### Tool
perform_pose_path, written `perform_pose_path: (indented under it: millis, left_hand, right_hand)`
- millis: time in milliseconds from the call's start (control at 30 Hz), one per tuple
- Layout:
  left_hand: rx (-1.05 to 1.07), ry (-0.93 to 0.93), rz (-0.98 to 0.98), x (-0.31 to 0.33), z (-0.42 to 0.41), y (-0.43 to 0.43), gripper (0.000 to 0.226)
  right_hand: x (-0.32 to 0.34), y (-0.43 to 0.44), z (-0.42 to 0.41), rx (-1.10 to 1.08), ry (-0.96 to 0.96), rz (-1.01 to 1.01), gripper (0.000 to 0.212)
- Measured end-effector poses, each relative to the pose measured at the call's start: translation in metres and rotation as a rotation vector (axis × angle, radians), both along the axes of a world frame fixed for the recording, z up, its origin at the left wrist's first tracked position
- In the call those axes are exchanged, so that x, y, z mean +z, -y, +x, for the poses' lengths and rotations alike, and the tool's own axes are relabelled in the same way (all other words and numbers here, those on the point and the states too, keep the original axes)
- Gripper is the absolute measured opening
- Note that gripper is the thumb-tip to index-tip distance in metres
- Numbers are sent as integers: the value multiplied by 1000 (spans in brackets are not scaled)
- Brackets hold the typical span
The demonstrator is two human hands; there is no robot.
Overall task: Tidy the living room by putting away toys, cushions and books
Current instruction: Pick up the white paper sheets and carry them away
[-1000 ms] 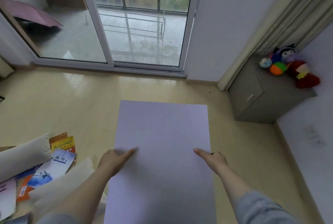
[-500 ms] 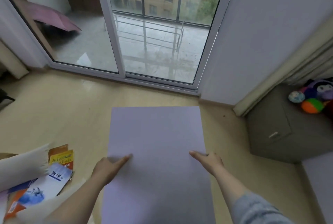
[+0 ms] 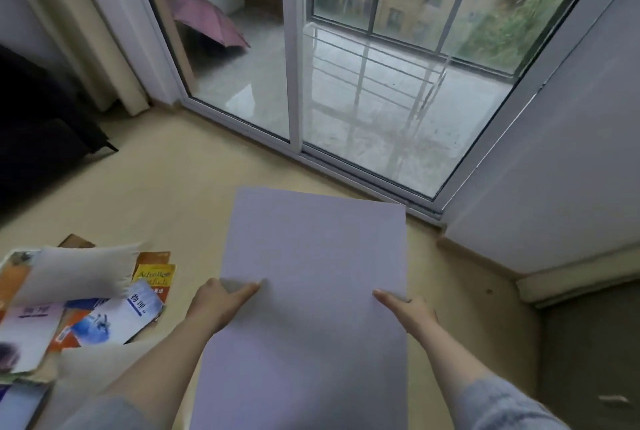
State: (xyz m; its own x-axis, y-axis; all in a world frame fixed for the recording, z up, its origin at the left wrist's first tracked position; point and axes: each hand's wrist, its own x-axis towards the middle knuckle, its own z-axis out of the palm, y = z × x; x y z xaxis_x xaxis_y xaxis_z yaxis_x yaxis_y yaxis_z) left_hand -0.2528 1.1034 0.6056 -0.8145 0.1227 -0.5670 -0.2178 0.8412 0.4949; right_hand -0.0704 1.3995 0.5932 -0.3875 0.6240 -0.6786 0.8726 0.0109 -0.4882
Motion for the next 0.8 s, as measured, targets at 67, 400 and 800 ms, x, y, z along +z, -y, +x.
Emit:
perform_pose_path:
  millis: [67,400,800]
  left_hand:
    - [60,3,-4,-7,-16,-3,88]
    - [69,17,13,-16,-154,-39,89]
    - [175,85,34,-16,-316,-41,101]
  right_hand:
    - [-2,-11,-33,27,9,-24,86]
    - [-24,-63,-192,93,57,-41,108]
    - [1,-80,-398,183,20,13,73]
